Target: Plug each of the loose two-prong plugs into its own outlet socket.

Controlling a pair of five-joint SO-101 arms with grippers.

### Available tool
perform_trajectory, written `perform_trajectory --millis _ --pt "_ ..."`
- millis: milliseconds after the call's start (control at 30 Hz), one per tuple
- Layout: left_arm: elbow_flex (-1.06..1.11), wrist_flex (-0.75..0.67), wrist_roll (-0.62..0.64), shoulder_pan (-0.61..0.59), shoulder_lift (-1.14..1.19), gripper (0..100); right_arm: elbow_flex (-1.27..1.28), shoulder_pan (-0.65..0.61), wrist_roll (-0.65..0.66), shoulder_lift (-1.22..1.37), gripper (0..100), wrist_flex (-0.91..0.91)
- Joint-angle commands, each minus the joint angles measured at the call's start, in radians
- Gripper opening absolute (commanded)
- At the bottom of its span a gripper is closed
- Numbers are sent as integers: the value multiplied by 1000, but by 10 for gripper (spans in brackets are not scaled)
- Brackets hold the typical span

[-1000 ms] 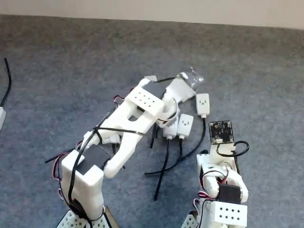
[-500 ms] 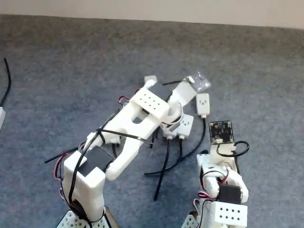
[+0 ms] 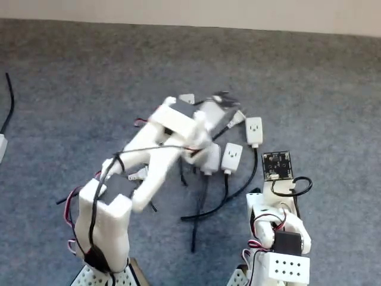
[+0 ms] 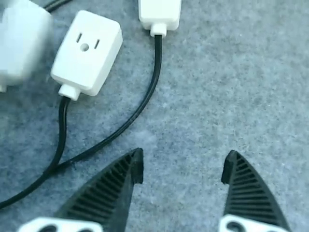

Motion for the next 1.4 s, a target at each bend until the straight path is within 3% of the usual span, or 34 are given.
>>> perform_trajectory --millis 0,233,533,733,867,1100,1367 --pt "2 -2 -52 -153 -1 178 -21 -2 14 -13 263 -22" --pt "2 44 -77 -193 -163 178 -21 -2 14 -13 263 -22" --pt "13 144 -69 94 -504 182 -21 -4 14 -13 263 -22" --pt "39 100 -69 191 -415 182 -21 -4 14 -13 263 -22" --pt "64 -5 -69 194 -263 181 -21 -4 14 -13 263 -22" --pt "64 -44 -69 185 -145 178 -21 -4 14 -13 263 -22" --pt "61 -38 -77 25 -147 178 -21 -5 14 -13 263 -22"
